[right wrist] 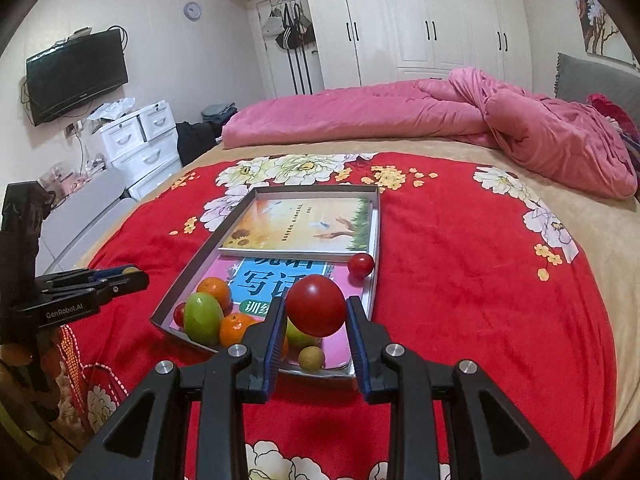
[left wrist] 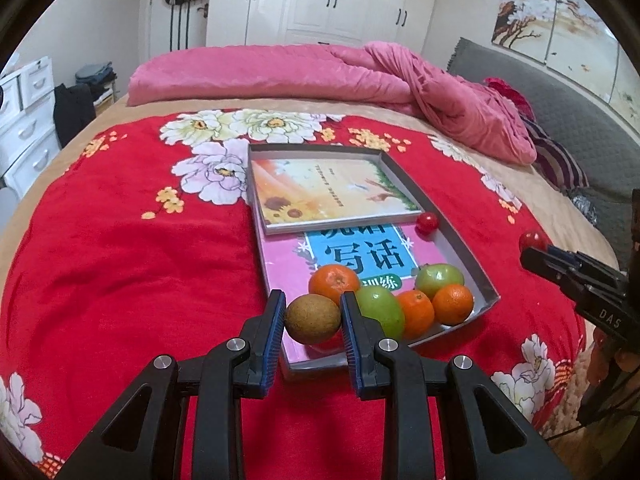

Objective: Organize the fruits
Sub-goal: 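Carry the kiwi over the tray with the left gripper while the right gripper carries the cherry tomato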

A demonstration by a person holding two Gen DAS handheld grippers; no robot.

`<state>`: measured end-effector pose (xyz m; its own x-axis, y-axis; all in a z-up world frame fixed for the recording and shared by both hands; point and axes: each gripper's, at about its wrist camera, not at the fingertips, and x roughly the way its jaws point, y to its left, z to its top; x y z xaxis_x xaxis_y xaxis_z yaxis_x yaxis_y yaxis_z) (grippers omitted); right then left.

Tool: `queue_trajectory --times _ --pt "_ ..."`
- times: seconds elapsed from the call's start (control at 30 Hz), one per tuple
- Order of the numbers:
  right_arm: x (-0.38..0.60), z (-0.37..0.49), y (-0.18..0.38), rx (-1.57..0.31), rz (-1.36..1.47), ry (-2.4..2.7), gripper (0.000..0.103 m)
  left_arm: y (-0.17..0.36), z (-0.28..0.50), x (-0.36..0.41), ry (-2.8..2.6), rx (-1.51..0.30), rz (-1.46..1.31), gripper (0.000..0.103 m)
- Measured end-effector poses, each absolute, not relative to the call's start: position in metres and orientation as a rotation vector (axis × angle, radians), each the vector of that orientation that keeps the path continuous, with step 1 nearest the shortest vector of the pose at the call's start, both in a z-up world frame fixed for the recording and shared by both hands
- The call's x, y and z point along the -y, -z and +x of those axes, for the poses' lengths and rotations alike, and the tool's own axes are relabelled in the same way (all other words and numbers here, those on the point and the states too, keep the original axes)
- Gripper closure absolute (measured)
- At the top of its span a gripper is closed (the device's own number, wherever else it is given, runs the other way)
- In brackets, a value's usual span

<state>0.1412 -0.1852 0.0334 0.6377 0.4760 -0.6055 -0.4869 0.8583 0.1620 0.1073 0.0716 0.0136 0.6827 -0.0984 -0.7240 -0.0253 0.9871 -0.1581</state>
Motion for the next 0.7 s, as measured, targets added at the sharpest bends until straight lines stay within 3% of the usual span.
queue_trajectory --times 0.7 --pt "0.176 0.153 -0.011 -0.739 -0.045 -0.548 0.072 0.013 0.12 -0.056 0.073 -0.905 -0.117 0.074"
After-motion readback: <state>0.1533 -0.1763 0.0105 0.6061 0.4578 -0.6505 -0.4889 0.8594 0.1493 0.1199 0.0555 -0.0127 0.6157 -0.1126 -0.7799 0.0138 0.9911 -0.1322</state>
